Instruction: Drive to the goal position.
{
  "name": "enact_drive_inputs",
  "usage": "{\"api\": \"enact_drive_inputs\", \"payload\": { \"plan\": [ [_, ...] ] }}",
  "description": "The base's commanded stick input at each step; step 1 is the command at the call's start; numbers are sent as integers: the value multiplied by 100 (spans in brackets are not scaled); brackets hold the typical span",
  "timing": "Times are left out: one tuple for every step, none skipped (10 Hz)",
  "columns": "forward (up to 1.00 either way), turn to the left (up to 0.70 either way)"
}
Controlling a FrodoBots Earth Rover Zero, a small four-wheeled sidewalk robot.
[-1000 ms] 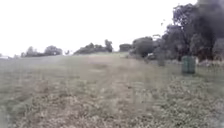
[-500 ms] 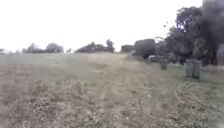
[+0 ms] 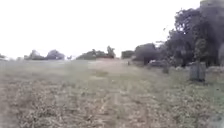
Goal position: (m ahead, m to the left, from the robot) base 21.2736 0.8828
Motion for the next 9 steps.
{"api": "enact_drive_inputs", "payload": {
  "plan": [
    [70,0],
    [70,0],
    [70,0],
    [70,1],
    [70,2],
    [70,1],
    [70,0],
    [70,-4],
    [70,-9]
  ]
}}
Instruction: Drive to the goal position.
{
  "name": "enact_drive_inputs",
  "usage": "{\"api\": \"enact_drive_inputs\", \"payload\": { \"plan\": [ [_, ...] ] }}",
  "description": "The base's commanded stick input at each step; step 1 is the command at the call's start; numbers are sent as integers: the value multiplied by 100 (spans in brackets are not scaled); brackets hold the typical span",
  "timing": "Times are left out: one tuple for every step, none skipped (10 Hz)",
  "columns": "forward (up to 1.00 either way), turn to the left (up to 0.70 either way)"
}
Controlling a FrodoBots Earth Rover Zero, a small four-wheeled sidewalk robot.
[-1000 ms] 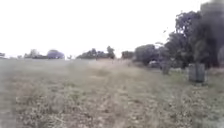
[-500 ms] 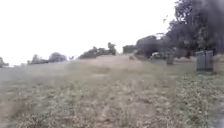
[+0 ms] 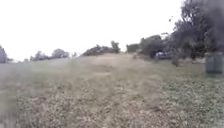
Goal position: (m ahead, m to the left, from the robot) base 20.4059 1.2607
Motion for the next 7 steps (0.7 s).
{"api": "enact_drive_inputs", "payload": {
  "plan": [
    [70,-15],
    [70,-21],
    [70,-26],
    [70,-27],
    [70,-27],
    [70,-27],
    [70,-28]
  ]
}}
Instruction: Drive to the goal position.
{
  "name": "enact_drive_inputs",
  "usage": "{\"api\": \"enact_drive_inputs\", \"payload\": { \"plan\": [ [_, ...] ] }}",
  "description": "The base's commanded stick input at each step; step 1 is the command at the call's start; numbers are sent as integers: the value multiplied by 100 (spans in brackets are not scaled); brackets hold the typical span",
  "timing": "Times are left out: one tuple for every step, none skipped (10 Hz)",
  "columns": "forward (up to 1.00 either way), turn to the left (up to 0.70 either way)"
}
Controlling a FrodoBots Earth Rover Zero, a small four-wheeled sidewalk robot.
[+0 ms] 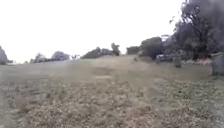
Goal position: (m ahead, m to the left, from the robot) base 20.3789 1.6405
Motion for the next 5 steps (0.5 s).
{"api": "enact_drive_inputs", "payload": {
  "plan": [
    [70,-29],
    [70,-28],
    [70,-28],
    [70,-28],
    [70,-28]
  ]
}}
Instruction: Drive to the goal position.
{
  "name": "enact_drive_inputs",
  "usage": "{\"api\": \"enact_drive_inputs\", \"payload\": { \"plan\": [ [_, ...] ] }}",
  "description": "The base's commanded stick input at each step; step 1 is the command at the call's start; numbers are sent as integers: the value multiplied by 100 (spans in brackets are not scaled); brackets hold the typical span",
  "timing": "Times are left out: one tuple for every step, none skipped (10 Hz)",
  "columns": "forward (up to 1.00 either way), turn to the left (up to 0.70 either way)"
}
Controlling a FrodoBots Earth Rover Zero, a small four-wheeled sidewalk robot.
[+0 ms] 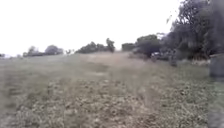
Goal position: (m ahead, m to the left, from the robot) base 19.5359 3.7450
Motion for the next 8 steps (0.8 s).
{"api": "enact_drive_inputs", "payload": {
  "plan": [
    [70,-28],
    [70,-28],
    [70,-28],
    [70,-28],
    [70,-28],
    [70,-28],
    [70,0],
    [70,0]
  ]
}}
